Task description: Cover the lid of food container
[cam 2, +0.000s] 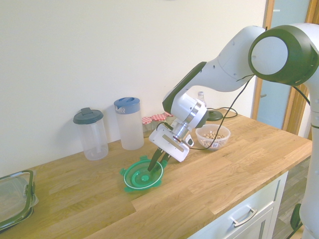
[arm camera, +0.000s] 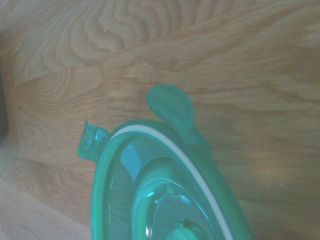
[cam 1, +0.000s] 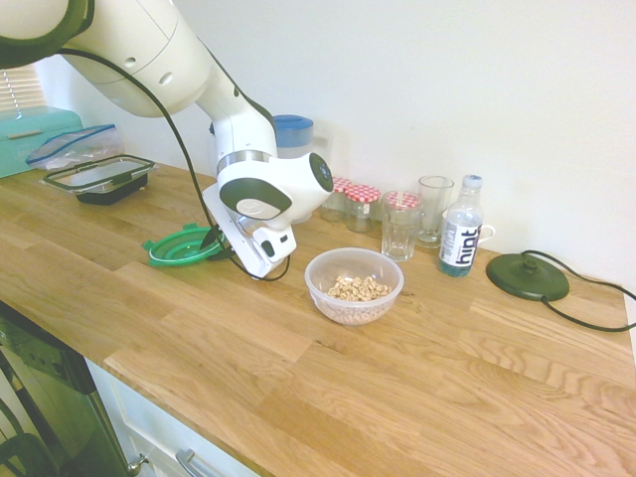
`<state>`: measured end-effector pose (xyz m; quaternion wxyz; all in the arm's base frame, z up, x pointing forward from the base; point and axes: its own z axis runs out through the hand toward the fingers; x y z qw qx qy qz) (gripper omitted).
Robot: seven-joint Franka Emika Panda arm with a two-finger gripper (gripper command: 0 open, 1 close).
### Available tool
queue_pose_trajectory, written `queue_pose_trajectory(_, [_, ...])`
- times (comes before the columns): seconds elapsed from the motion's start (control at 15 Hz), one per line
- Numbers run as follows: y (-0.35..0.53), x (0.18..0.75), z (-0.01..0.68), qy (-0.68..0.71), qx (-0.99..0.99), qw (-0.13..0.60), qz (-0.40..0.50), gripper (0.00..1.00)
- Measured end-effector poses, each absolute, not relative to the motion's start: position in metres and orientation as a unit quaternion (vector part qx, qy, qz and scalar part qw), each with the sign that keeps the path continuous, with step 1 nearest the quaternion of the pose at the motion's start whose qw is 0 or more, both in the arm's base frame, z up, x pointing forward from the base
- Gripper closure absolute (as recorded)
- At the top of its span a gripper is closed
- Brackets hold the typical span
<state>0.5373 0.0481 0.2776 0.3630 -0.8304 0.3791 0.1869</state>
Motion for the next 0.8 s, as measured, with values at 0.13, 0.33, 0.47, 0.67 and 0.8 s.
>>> queue_pose_trajectory(0.13, [0.048, 0.536, 0.276, 0.38, -0.83, 0.362, 0.189, 1.0])
queue_pose_trajectory(0.33, [0.048, 0.535, 0.276, 0.379, -0.831, 0.361, 0.189, 1.0])
queue_pose_trajectory(0.47, [0.048, 0.534, 0.278, 0.375, -0.833, 0.359, 0.192, 1.0])
queue_pose_trajectory(0.67, [0.049, 0.531, 0.311, 0.351, -0.852, 0.337, 0.195, 1.0])
queue_pose_trajectory(0.8, [0.053, 0.525, 0.359, 0.328, -0.875, 0.301, 0.189, 1.0])
